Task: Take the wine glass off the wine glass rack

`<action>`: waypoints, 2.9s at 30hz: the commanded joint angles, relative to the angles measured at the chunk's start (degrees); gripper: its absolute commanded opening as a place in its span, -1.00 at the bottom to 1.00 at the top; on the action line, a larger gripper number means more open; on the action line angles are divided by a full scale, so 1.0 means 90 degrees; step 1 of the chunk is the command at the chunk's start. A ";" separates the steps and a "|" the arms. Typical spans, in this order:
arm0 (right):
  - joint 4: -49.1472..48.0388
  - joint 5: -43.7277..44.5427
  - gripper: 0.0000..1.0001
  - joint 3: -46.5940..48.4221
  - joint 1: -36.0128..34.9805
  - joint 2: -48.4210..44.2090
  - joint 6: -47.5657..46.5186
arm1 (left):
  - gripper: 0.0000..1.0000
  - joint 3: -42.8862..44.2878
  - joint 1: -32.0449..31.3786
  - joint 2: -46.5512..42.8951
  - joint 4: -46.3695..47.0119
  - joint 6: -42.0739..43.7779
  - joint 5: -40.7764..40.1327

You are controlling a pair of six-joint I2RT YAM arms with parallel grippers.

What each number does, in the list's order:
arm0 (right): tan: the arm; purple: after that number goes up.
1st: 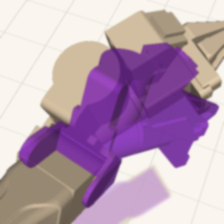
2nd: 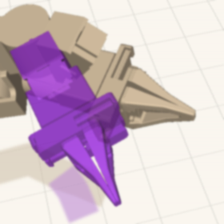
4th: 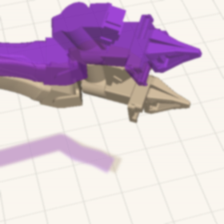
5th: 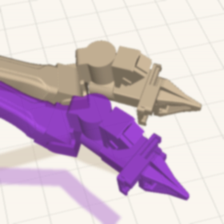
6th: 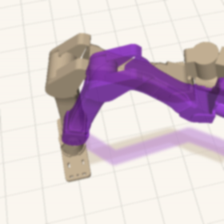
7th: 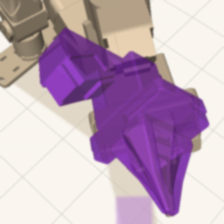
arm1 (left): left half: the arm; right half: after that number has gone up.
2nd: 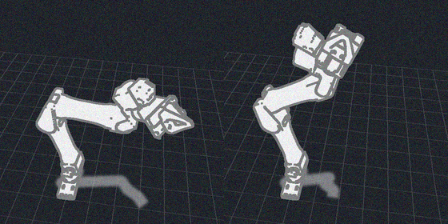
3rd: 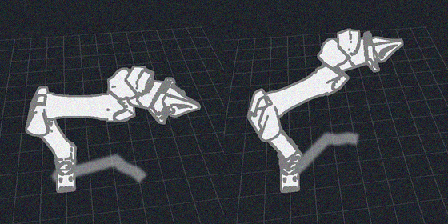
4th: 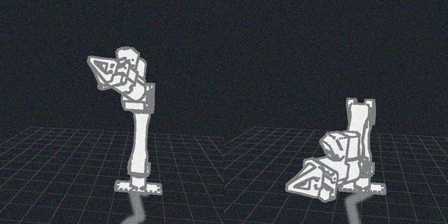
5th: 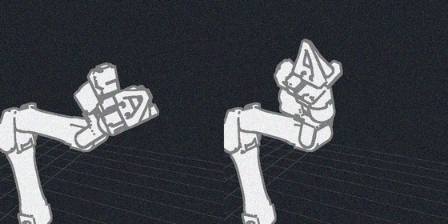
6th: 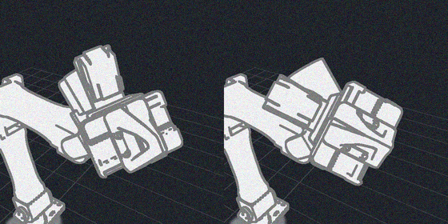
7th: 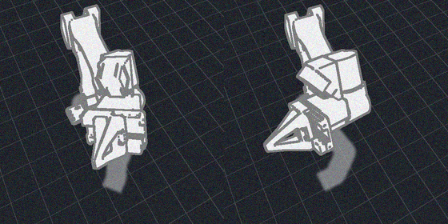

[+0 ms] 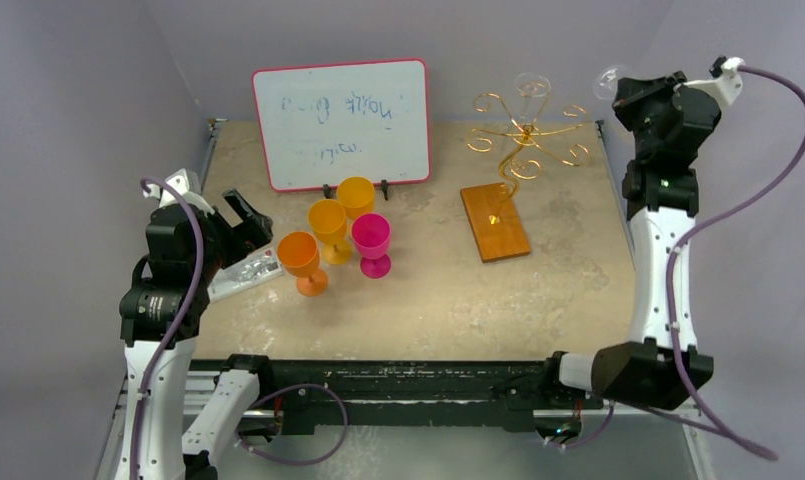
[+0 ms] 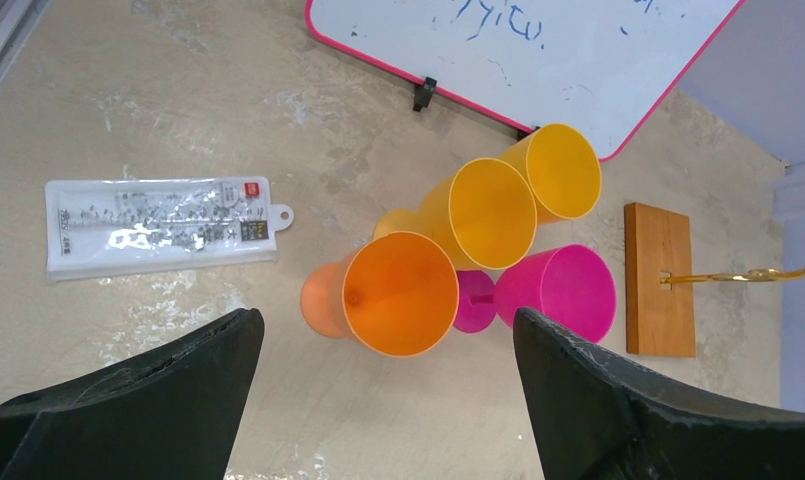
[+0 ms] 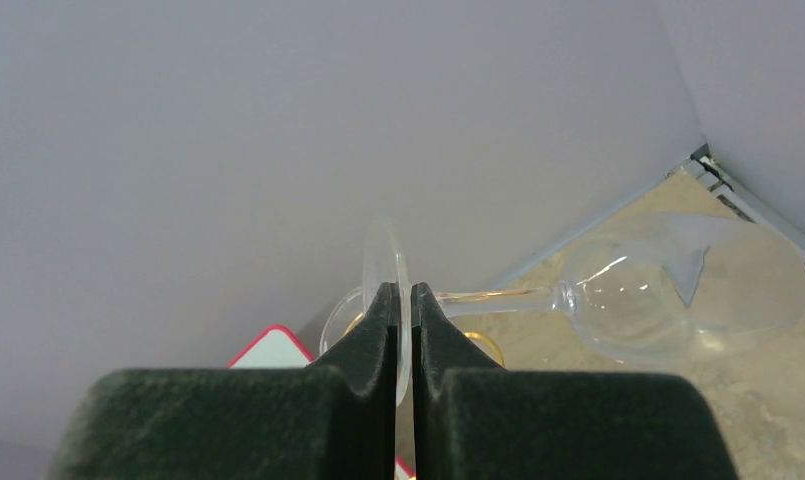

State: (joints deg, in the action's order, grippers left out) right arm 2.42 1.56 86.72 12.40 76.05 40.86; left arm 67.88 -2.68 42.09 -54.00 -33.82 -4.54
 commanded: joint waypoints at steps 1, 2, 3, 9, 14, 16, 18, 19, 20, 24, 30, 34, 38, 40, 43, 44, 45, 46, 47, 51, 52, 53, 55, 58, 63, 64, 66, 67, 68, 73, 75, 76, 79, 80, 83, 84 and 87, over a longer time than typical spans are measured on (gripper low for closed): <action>-0.0411 0.0193 -1.00 -0.0705 0.0007 -0.1056 0.0020 | 0.91 -0.0065 0.0024 -0.0002 0.0254 0.0072 0.0232; -0.0469 0.0044 -1.00 -0.0935 0.0008 -0.1319 0.0047 | 0.91 -0.0072 0.0024 -0.0012 0.0258 0.0072 0.0236; -0.0481 -0.0017 -1.00 -0.1150 0.0008 -0.1577 0.0153 | 0.91 -0.0061 0.0024 -0.0020 0.0258 0.0088 0.0267; -0.0121 -0.0018 -1.00 -0.1759 0.0009 -0.2721 0.0012 | 0.92 -0.0022 0.0024 -0.0052 0.0215 0.0123 0.0309; 0.0880 -0.0271 -1.00 -0.1786 0.0003 -0.3163 -0.0398 | 0.92 -0.0147 0.0029 -0.0115 0.0311 -0.0022 0.0507; 0.1063 -0.0475 -1.00 -0.1991 0.0008 -0.3395 -0.0402 | 0.92 -0.0143 0.0024 -0.0111 0.0259 -0.0062 0.0450; 0.1240 -0.0772 -1.00 -0.2209 0.0009 -0.3627 -0.0397 | 0.92 -0.0062 0.0024 -0.0037 0.0097 0.0064 0.0449; 0.1401 -0.0878 -1.00 -0.2266 0.0004 -0.3745 -0.0394 | 0.92 0.0069 0.0024 0.0036 -0.0052 0.0138 0.0442; 0.1614 -0.0909 -1.00 -0.2309 0.0002 -0.3849 -0.0399 | 0.92 0.0150 0.0024 0.0099 -0.0188 0.0197 0.0429; 0.1985 -0.1130 -1.00 -0.2656 0.0004 -0.4381 -0.0220 | 0.91 0.0275 0.0024 0.0080 -0.0379 0.0261 0.0513; 0.2144 -0.2900 -1.00 -0.3658 0.0006 -0.5200 -0.0008 | 0.92 -0.0042 0.0024 -0.0061 -0.0645 0.0366 0.1344; 0.2219 -0.4283 -1.00 -0.4370 0.0007 -0.5590 -0.0174 | 0.92 -0.0187 0.0024 -0.0455 -0.0896 0.0395 0.1651; 0.1603 -0.6162 -1.00 -0.5435 -0.0006 -0.5892 -0.0283 | 0.92 -0.0371 0.0024 -0.0803 -0.0752 0.0057 0.2430; 0.1776 -0.6396 -1.00 -0.5690 -0.0028 -0.5965 -0.0413 | 0.92 -0.0413 0.0024 -0.0814 -0.0740 -0.0039 0.2840; 0.1798 -0.6673 -1.00 -0.6017 -0.0051 -0.6144 -0.0505 | 0.92 -0.0299 0.0024 -0.0861 -0.0551 -0.0115 0.3187; 0.1504 -0.6990 -1.00 -0.6209 -0.0112 -0.6182 -0.0330 | 0.92 -0.0273 0.0024 -0.0836 -0.0450 -0.0148 0.3309; 0.1042 -0.7285 -1.00 -0.6446 -0.0207 -0.6217 0.0029 | 0.92 -0.0288 0.0024 -0.0761 -0.0320 -0.0194 0.3461; 0.0653 -0.7503 -1.00 -0.6669 -0.0303 -0.6230 0.0355 | 0.92 -0.0316 0.0024 -0.0671 -0.0182 -0.0261 0.3646; 0.0434 -0.7620 -1.00 -0.6757 -0.0376 -0.6192 0.0511 | 0.92 -0.0332 0.0024 -0.0548 -0.0046 -0.0311 0.3782; 0.1063 -0.7448 -1.00 -0.6311 -0.0510 -0.5557 -0.0395 | 0.92 -0.0086 0.0024 -0.0096 0.0133 -0.0304 0.3275; 0.1324 -0.7379 -1.00 -0.6208 -0.0546 -0.5270 -0.0699 | 0.92 -0.0013 0.0024 0.0083 0.0153 -0.0337 0.3106; 0.1642 -0.7195 -1.00 -0.6104 -0.0632 -0.4974 -0.1028 | 0.92 -0.0059 0.0024 0.0142 0.0426 -0.0514 0.3179; 0.1883 -0.6801 -1.00 -0.5981 -0.0849 -0.4568 -0.1285 | 0.93 -0.0231 0.0024 0.0169 0.0955 -0.0818 0.3452; 0.1314 -0.6534 -1.00 -0.6094 -0.1134 -0.4678 -0.0827 | 0.93 0.0074 0.0023 0.0300 0.0840 -0.0737 0.3235; -0.0432 -0.6097 -1.00 -0.6646 -0.1971 -0.4990 0.0583 | 0.93 0.0111 0.0007 0.0529 0.0693 -0.0567 0.3331; -0.0491 -0.5893 -1.00 -0.6642 -0.2180 -0.4922 0.0611 | 0.93 0.0107 -0.0002 0.0598 0.0642 -0.0509 0.3331; -0.0601 -0.5627 -1.00 -0.6588 -0.2488 -0.4709 0.0601 | 0.93 0.0085 -0.0120 0.0721 0.0629 -0.0455 0.3172; -0.0640 -0.5517 -1.00 -0.6537 -0.2625 -0.4597 0.0585 | 0.93 0.0096 -0.0253 0.0782 0.0654 -0.0456 0.3019; -0.0677 -0.5412 -1.00 -0.6492 -0.2755 -0.4482 0.0579 | 0.93 0.0104 -0.0463 0.0839 0.0720 -0.0521 0.2847; -0.0835 -0.4776 -1.00 -0.6286 -0.3286 -0.4266 0.0547 | 0.93 0.0098 -0.2656 0.1182 0.1495 -0.1240 0.1335; -0.0901 -0.4666 -1.00 -0.6284 -0.3360 -0.4339 0.0641 | 0.93 0.0085 -0.3481 0.1342 0.1704 -0.1460 0.0721; -0.1029 -0.4704 -1.00 -0.6328 -0.3379 -0.4391 0.0731 | 0.93 0.0061 -0.3882 0.1440 0.1817 -0.1557 0.0534; -0.1211 -0.4827 -1.00 -0.6361 -0.3407 -0.4517 0.0853 | 0.93 -0.0001 -0.5173 0.1701 0.2104 -0.1787 -0.0212; -0.1203 -0.4853 -1.00 -0.6346 -0.3414 -0.4545 0.0824 | 0.93 -0.0016 -0.5595 0.1770 0.2195 -0.1856 -0.0555; -0.1308 -0.5053 -1.00 -0.6408 -0.3419 -0.4618 0.0785 | 0.93 -0.0168 -0.6202 0.1981 0.2622 -0.1922 -0.0948; -0.1423 -0.5191 -1.00 -0.6455 -0.3419 -0.4642 0.0781 | 0.93 -0.0220 -0.6231 0.2050 0.2774 -0.1909 -0.0880; -0.1384 -0.5317 -1.00 -0.6517 -0.3419 -0.4729 0.0710 | 0.94 -0.0428 -0.6244 0.2233 0.3356 -0.1991 -0.0553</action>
State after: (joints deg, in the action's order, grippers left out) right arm -4.56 -43.29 26.87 -18.00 35.07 47.57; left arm 65.93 -58.72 60.99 -33.71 -49.39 -6.81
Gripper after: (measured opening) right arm 0.023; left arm 0.966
